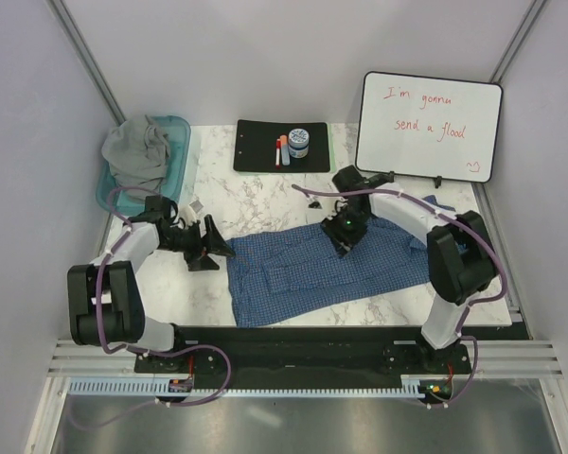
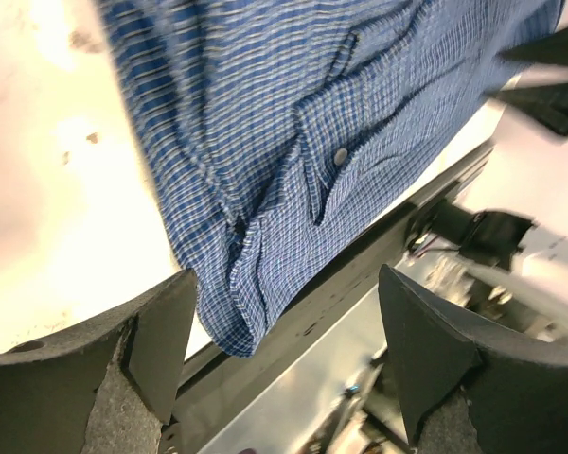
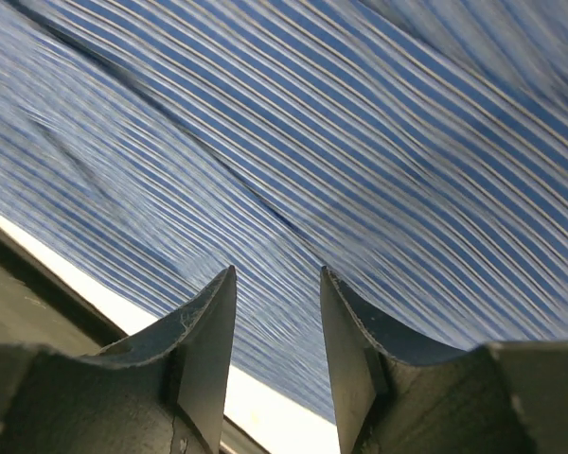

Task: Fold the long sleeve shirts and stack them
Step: Fold the shirt

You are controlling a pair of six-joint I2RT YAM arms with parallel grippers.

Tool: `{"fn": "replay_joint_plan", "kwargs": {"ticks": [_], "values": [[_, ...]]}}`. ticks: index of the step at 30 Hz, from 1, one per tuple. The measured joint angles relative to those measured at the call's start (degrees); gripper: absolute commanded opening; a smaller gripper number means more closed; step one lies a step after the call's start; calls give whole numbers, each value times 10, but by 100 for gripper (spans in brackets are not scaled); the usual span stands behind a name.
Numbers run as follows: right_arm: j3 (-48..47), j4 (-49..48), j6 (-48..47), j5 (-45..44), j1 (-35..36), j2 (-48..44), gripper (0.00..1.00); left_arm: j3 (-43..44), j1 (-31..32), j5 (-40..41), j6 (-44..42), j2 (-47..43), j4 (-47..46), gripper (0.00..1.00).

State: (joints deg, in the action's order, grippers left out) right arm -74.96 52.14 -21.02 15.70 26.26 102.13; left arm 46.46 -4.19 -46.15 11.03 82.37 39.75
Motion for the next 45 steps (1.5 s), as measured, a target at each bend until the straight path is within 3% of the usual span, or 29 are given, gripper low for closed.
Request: {"fn": "replay_joint_plan", "kwargs": {"ticks": [8,14,21,30,39,45], "values": [[-29,-78,80,50,99,104,47,-24,-19,15,47,-15,-11,79],[-107,-95,140,71,103,163,47,-21,-22,56,59,7,-11,78],[-134,-114,159,75,103,180,49,-18,-24,86,60,35,-27,82],[-134,-122,174,122,108,166,49,35,-73,84,34,100,-29,83],[-148,-129,187,152,122,175,47,17,-73,96,30,110,-54,80],[-162,-145,191,158,126,210,46,-15,-72,56,32,106,-94,78]]}}
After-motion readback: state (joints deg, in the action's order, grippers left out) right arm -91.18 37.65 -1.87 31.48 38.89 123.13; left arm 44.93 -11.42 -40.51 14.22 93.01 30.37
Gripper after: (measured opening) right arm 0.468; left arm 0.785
